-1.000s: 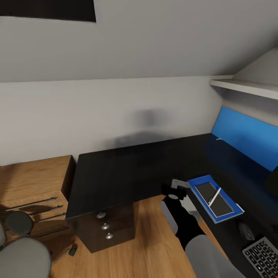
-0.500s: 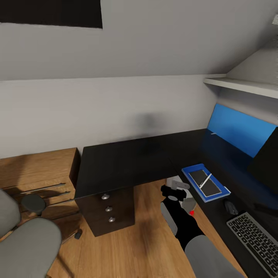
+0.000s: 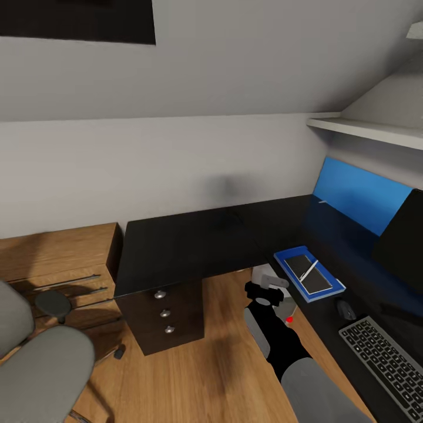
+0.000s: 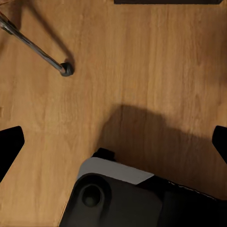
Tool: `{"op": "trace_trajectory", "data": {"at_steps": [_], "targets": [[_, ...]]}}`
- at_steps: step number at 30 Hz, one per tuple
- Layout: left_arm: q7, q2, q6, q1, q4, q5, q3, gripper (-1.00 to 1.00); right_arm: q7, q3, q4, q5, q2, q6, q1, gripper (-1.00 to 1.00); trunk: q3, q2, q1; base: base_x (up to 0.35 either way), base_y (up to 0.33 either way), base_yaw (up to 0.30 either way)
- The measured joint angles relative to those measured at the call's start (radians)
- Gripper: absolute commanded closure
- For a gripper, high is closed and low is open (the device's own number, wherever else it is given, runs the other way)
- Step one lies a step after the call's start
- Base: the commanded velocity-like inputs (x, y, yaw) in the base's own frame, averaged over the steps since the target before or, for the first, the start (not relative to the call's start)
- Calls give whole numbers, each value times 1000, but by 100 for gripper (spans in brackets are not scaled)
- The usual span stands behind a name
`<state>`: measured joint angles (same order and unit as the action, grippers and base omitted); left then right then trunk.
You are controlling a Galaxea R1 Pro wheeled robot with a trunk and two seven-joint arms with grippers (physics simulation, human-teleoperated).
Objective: In the bedroom, organize the workspace by keeping the computer under the desk, ensuring the monitor is on the desk, placing the keyboard on the desk next to the monitor, placing the mouse on the desk next to the keyboard, moving the folder from the swivel chair onto the desk next to the mouse, stacking the notebook on top of the folder with the pen on top of the notebook, and positioning the swivel chair next to the desk.
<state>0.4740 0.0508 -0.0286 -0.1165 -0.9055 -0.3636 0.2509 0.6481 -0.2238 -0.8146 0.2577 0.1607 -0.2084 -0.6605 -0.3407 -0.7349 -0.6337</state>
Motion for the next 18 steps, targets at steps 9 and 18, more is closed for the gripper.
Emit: {"op": "trace_trajectory", "data": {"at_steps": [9, 18], "targets": [[-12, -2, 32, 2, -43, -4, -145, -100, -15, -2, 32, 0, -1, 13, 0, -100, 16, 35, 19, 0, 0, 0], [-54, -50, 159, 37, -38, -11, -147, -100, -112, -118, 409, -17, -1, 307, 1, -100, 44, 98, 54, 0, 0, 0]]}}
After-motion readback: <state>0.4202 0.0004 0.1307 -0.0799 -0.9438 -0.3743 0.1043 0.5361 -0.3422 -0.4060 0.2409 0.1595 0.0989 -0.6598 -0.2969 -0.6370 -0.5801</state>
